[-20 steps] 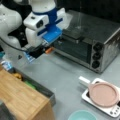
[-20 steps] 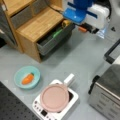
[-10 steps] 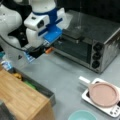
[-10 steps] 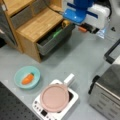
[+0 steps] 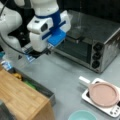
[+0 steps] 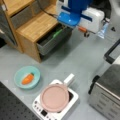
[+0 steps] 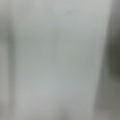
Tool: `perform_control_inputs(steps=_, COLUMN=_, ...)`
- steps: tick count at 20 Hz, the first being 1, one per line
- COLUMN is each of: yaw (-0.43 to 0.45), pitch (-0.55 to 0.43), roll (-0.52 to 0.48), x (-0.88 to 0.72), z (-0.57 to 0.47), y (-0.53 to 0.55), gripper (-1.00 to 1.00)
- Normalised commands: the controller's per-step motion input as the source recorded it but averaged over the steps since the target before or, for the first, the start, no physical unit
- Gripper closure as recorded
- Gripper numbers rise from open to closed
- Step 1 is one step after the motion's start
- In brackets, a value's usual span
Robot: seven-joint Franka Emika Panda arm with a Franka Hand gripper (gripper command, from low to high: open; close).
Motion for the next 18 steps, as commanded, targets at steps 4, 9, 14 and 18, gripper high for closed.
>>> perform_control_inputs(steps=4, yaw=0.052, pitch=0.204, roll=0.069, x=0.69, z=0.13, y=-0.21, gripper=-1.0)
perform_control_inputs(steps=9, yaw=0.077, pitch=0.189, roll=0.071, x=0.66, z=0.09, y=-0.2, gripper=-1.0)
perform_control_inputs(steps=14, yaw=0.063, pitch=0.154, roll=0.08, x=0.56, z=0.08, y=-0.14, gripper=-1.0)
perform_control_inputs(steps=18, yaw=0.02, pitch=0.124, roll=0.12, x=0.47, z=0.09, y=-0.1, gripper=-1.0)
